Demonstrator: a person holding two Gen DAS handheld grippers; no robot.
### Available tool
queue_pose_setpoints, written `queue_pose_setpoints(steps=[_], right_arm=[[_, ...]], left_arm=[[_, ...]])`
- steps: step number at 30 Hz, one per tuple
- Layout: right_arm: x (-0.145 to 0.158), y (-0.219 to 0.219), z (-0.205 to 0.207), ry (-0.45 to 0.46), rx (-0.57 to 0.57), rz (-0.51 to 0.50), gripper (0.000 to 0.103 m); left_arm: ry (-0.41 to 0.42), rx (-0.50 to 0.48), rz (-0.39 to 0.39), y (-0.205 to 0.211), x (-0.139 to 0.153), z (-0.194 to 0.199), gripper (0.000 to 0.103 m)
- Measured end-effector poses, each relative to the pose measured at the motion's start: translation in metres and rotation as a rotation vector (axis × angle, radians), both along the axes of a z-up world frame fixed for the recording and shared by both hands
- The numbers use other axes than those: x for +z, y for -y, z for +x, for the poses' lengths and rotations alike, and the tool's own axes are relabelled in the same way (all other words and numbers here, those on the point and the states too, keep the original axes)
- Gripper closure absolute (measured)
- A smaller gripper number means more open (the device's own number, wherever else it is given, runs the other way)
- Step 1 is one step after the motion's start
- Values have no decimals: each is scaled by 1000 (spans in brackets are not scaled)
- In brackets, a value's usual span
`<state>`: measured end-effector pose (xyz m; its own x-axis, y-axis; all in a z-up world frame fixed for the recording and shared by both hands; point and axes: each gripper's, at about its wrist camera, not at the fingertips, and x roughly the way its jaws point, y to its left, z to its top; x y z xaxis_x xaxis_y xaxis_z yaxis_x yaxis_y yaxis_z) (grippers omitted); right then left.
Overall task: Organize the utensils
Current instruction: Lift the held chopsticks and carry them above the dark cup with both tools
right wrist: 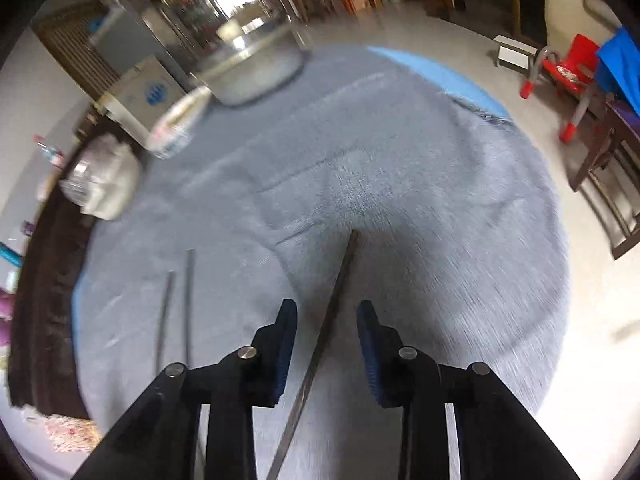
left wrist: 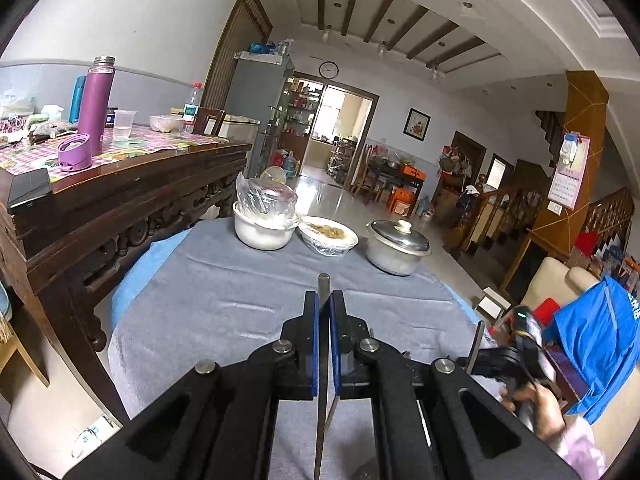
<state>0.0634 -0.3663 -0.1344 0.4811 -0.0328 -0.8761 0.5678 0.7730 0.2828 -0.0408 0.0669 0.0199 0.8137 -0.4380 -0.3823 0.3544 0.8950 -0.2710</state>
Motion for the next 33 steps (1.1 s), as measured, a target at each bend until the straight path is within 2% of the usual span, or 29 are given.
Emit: queue_pose_setpoints(steps=[3,4,7,9,12,15,17,19,26,30,33], right_arm=[[-19,0,32,-97,-15,-40,75],[-27,1,39,-135,-24,-47,79],[-29,-6,53,-202,-36,-159,91],[-31,-11,56,-212,-22,-189,95],[-33,-15,49,-176,-14,-197,97],[-17,-19,19,-45,-19,-164,97],[1,-25,-1,49,-11,-175,97],[19,-32,-23,170,4,-174,97],[83,-67,-107,540,13,-254,97],[117,-95,-146,706,14,-299,97],[144,-112,-162,785,22,-324,97]], left_arm=[[11,2,12,0,-2,-3,98],[14,3,15,0,-2,-3,98],[18,1,14,-1,-1,-5,98],[20,1,9,-2,0,-6,98],[21,1,2,-3,1,-10,98],[31,2,1,-5,6,-16,98],[40,4,-2,-7,11,-20,98],[51,4,-7,-8,16,-25,98],[93,-13,-37,-7,39,-47,98],[99,-28,-66,-8,52,-55,98],[115,-31,-79,-8,63,-62,98]])
